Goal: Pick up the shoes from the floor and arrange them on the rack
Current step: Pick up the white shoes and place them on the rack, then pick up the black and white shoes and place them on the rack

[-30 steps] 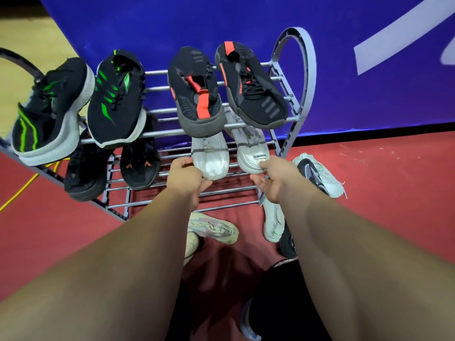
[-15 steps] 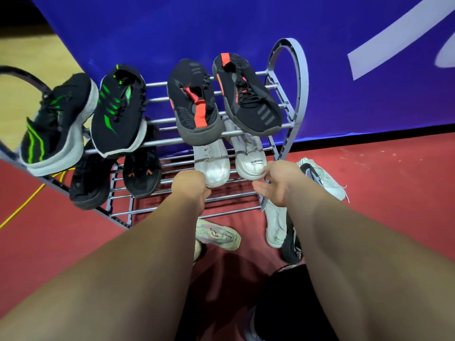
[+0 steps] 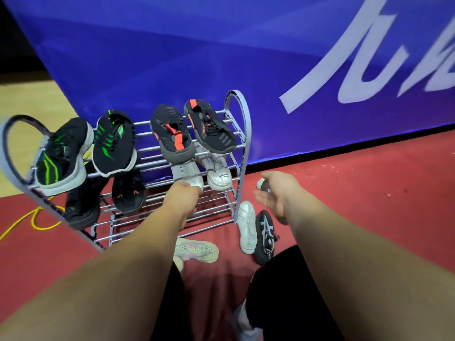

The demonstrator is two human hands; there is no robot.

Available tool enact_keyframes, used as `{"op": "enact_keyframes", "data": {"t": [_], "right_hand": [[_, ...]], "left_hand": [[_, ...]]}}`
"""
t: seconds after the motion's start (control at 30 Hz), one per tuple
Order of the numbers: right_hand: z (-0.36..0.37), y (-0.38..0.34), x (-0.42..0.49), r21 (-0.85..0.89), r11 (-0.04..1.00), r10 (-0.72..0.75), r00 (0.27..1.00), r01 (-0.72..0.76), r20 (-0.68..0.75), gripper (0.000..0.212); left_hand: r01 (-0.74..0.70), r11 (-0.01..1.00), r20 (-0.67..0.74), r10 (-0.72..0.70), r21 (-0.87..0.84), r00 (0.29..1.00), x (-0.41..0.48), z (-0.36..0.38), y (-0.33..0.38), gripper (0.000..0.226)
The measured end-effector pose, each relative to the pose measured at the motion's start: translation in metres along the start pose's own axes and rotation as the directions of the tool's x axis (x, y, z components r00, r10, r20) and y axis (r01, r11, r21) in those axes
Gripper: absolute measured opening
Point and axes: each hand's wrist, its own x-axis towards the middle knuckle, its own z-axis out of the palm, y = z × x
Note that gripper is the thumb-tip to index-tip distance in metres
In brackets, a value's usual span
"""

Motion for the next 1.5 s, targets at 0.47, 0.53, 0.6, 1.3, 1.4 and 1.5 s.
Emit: {"op": "enact_keyframes", "data": {"t": [0.47,0.53,0.6,1.3,1.4,1.5], "right_hand": [[-0.122,-0.051,-0.102,-0.030,0.987,-0.162,0.976,0.159,-0.145,0.038],[-0.133,-0.049,-0.099,-0.030,0.987,-0.162,0.977,0.159,-0.140,0.040],[-0.144,-0.042,-0.093,-0.021,0.989,-0.148,0.982,0.146,-0.122,0.041],[-0.216,0.031,0.045,0.085,0.987,0.148,0.978,-0.136,-0.144,0.029],[-0.221,0.040,0.083,0.084,0.979,0.196,0.969,-0.185,-0.152,0.028],[-0.223,0.051,0.128,0.084,0.970,0.239,0.959,-0.229,-0.151,0.023]], "left_hand": [[-0.339,0.914,0.258,0.279,0.225,0.925,-0.090,0.010,0.079,0.012],[-0.355,0.892,0.263,0.285,0.279,0.922,-0.093,0.013,0.080,0.015],[-0.353,0.866,0.269,0.268,0.353,0.925,-0.098,0.018,0.079,0.017],[-0.217,0.819,0.350,0.021,0.532,0.937,-0.024,0.157,0.034,0.011],[-0.128,0.841,0.353,-0.079,0.526,0.932,0.013,0.183,0.009,0.005],[-0.006,0.851,0.310,-0.185,0.524,0.933,0.050,0.206,-0.023,0.007]]}}
